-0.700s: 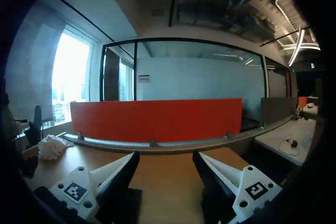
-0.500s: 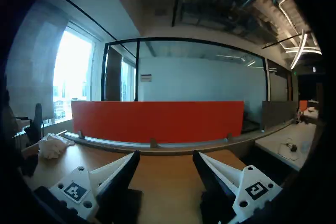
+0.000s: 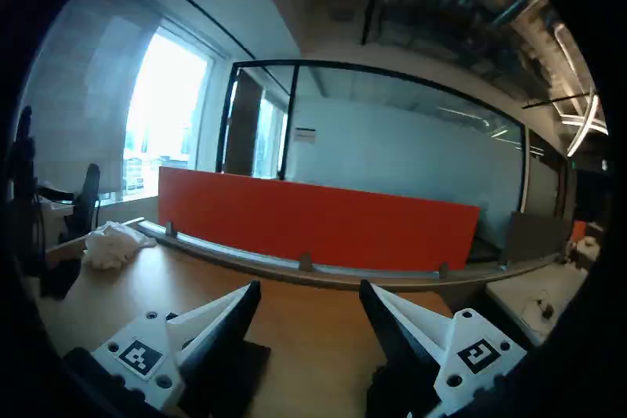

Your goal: Fold towel

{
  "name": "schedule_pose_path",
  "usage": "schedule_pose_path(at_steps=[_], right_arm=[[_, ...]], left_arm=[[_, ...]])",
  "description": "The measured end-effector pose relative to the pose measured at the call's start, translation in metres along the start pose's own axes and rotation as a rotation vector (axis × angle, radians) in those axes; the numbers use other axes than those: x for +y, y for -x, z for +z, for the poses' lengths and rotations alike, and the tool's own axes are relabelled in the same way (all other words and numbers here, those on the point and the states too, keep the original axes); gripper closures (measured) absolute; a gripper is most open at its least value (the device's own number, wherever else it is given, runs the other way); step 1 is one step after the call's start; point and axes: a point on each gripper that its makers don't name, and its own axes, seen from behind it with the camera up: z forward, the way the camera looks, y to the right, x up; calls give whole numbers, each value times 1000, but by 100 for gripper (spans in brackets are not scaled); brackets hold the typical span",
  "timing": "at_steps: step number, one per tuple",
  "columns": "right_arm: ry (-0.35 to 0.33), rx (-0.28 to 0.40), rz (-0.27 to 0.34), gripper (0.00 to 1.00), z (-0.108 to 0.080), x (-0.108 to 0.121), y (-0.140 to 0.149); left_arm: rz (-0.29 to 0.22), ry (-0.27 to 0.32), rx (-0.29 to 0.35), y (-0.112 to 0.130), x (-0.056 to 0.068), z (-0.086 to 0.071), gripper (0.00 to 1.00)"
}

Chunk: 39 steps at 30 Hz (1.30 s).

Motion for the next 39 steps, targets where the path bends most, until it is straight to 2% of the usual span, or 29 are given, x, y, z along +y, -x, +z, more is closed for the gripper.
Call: schedule_pose_path(at_steps=[5,11,23,32,39], right_arm=[[-94,-38,-44,2,-1,-18,1],[-180,-82,-91,2,-3,-34,8],[-378,-231,-200,2,-13,-69,47],[-444,-278,-220,2,-14,-86,66],[-469,-318,-236,2,-14,-97,96]], left_arm=[[27,81,-35,-1,16,0,3],[69,136,-66,3,28,2,4],[151,313,-193,44,76,1,4],[161,350,-240,68,88,1,3],[161,353,-264,95,94,0,4]])
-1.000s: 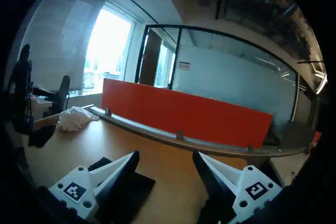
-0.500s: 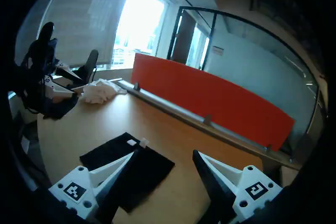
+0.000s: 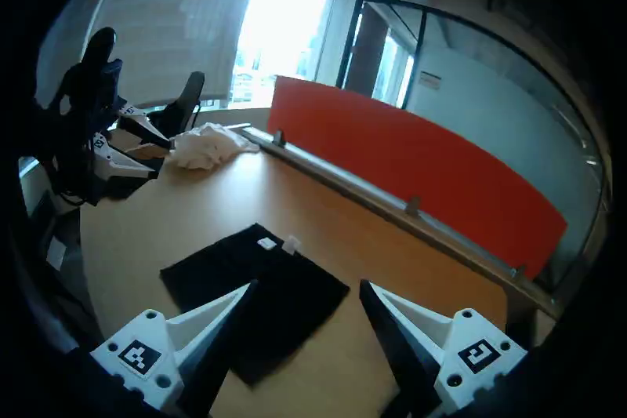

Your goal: Fold towel

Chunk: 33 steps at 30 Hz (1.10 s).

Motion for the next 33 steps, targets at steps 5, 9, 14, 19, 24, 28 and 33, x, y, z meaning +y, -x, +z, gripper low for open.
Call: schedule_pose_path(at_steps=[5,9,14,19,24,28,33], right_arm=[[-17,-26,3,2,10,-10,19],[-27,-46,11,2,17,-17,35],[-42,-70,9,2,26,-26,55],[-59,-96,2,2,34,-36,73],[-76,-119,-6,2,43,-45,89],[-85,-139,-6,2,50,-51,102],[-96,-165,-13,2,59,-58,120]], left_arm=[[-11,10,-19,20,9,6,4],[-9,22,-38,36,16,11,4],[1,40,-65,56,24,17,3],[6,56,-93,75,31,24,4],[8,74,-121,96,38,32,4],[9,81,-145,111,40,39,4],[4,94,-170,128,44,46,4]])
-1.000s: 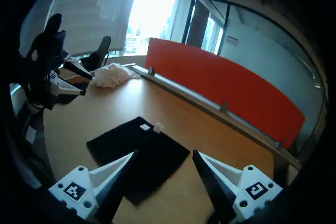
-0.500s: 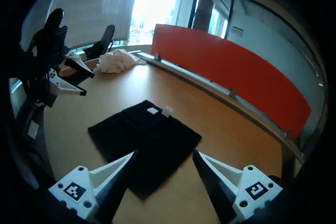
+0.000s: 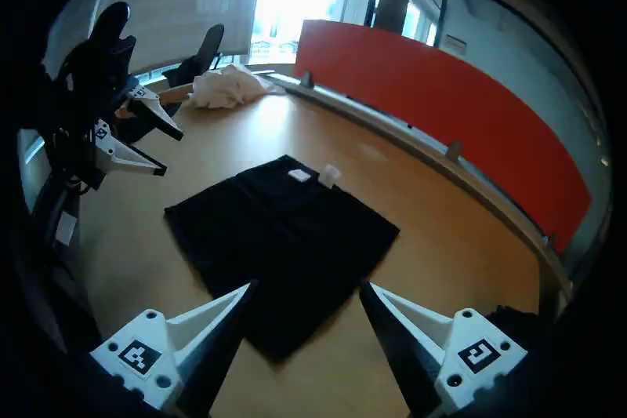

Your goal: Fold towel

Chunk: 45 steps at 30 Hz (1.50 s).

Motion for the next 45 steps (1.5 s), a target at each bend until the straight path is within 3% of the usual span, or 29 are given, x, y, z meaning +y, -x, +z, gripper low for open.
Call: schedule_pose_path(at_steps=[11,23,45], right_arm=[[-34,-62,2,2,18,-17,32],[-59,-116,3,2,24,-24,58],[-98,-195,19,2,29,-32,93]], left_arm=[[11,46,-61,30,12,20,3],[15,69,-117,57,21,34,4],[11,104,-212,90,35,46,3]])
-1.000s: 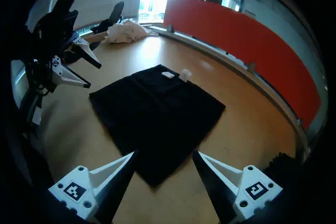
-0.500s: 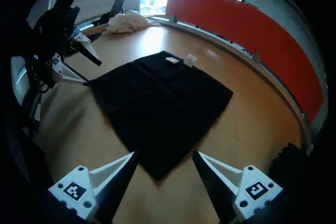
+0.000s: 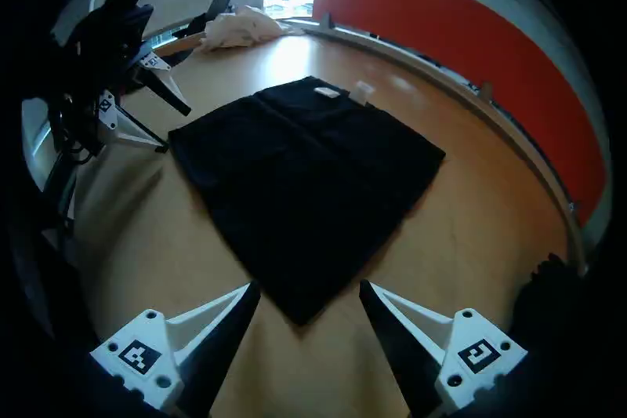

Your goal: Fold towel

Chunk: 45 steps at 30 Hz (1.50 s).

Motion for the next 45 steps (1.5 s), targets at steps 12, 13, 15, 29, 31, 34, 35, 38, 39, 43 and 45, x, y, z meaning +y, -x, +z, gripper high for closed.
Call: schedule_pose_path(at_steps=[12,13,15,29,31,34,35,38,39,43,45], right_arm=[[-24,-21,14,9,6,-2,9],[-28,-21,15,10,6,-3,9],[-36,-21,18,15,6,-4,10],[-75,-38,38,46,6,-12,12],[-78,-39,34,50,6,-13,11],[-80,-40,31,58,5,-14,11],[-81,-39,31,61,5,-15,11],[-77,-40,34,71,5,-15,12],[-76,-40,35,74,5,-15,12],[-72,-39,38,80,4,-15,12],[-71,-38,38,81,3,-15,12]], left_arm=[[-13,7,-53,8,-1,5,4],[-13,7,-55,8,-1,5,4],[-9,5,-59,8,-1,4,4],[-17,-9,-77,10,4,4,36],[-20,-11,-79,9,5,4,40],[-27,-13,-82,9,6,4,43],[-30,-13,-84,9,6,4,45],[-34,-14,-91,9,6,4,48],[-34,-15,-93,9,6,4,55],[-43,-27,-102,9,4,4,81],[-52,-37,-102,9,3,4,85]])
